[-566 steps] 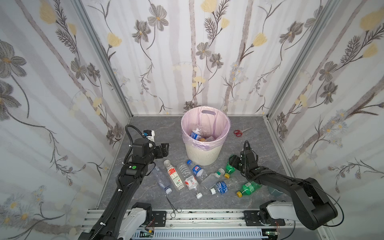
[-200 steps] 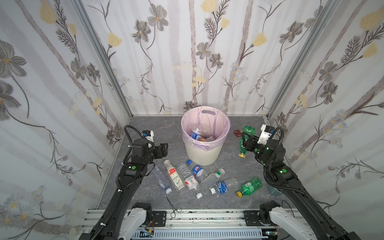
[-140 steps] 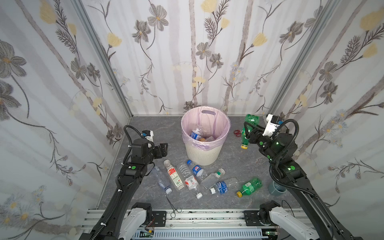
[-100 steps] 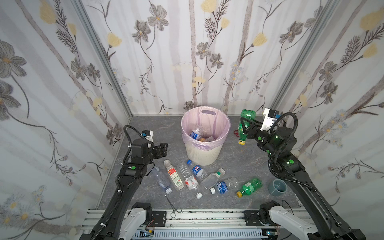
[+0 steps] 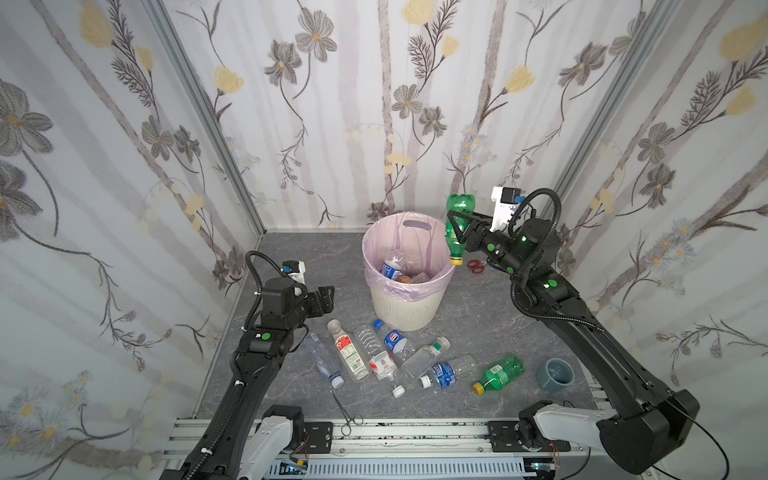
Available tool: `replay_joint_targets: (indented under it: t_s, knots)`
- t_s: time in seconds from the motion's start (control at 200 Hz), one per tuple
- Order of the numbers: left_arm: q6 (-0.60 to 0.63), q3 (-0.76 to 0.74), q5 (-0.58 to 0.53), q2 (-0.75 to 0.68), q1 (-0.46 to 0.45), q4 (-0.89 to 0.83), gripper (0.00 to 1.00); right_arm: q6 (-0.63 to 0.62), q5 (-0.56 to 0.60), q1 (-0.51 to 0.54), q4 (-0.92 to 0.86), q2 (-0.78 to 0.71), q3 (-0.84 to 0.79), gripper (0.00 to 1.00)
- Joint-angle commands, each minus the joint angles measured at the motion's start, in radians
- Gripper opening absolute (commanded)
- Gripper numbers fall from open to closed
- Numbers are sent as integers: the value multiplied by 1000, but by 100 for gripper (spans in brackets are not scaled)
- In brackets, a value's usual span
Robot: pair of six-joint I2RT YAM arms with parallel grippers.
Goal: Put the plastic bottles in the bin
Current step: 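Lift the green soda bottle with the right gripper toward the bin, then carry the green bottle over the bin and open the right gripper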
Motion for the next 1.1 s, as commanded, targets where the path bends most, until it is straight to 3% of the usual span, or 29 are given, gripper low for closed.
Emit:
replay_joint_targets:
  t_s: [0.0,0.55,0.88,1.099]
  knots:
    - [0,-2,7,-3,4,31,85,-19,-13,12,39,45,33,50]
    - [-3,-4,16,6,12,37,85,-52,-1,55,-19,186,66,55]
    - [-5,-5,17,8,14,40,85,-84,51,61,-72,196,45,56]
    - [-4,-7,20,-1,15,39,85,-81,67,63,-84,193,33,63]
